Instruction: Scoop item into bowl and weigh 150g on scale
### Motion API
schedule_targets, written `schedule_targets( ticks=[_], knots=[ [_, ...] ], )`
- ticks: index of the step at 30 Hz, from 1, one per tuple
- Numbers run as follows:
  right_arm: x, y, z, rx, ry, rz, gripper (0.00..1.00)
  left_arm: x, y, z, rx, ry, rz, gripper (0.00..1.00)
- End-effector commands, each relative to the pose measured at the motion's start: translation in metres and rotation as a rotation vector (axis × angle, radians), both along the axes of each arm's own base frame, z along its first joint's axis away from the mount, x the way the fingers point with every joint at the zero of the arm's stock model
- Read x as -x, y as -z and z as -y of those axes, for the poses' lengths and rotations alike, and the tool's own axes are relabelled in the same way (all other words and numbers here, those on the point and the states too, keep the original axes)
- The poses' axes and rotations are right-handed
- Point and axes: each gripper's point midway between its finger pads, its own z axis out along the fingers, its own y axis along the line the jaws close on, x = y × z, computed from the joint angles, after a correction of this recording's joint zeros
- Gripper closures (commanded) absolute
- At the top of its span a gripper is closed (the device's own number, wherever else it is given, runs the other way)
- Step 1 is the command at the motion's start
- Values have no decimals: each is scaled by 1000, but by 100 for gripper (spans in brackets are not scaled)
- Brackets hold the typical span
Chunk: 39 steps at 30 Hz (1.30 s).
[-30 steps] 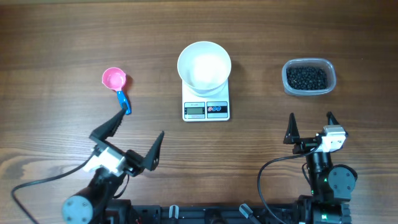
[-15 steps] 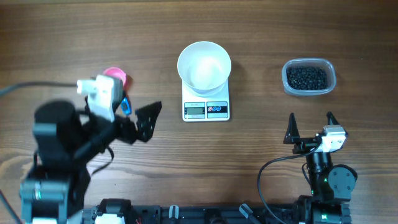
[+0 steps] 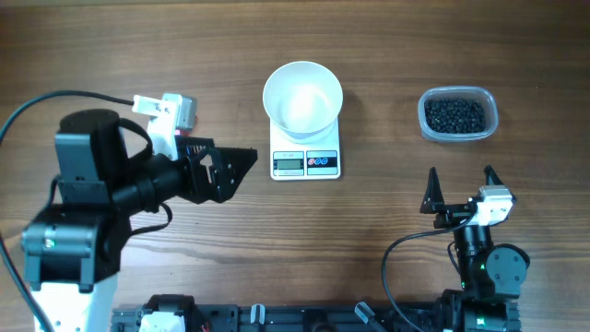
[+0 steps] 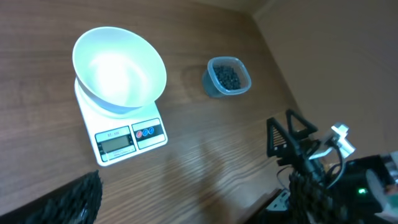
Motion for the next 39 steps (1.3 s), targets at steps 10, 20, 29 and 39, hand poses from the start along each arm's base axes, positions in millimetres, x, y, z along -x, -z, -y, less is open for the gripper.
schedule_targets(
  ticks=[10,20,29,39],
  knots=[
    [1,-3,-4,-3,-19,12,0,-29,35,-3,-240,-94,-358,0],
    [1,-3,-4,-3,-19,12,0,-33,60,-1,-260,-85,-448,0],
    [1,-3,-4,-3,-19,12,0,-48,79,-18,-299,-252,-522,0],
    [1,-3,-4,-2,-19,12,0,-66,90,-14,-299,-252,-521,0]
  ],
)
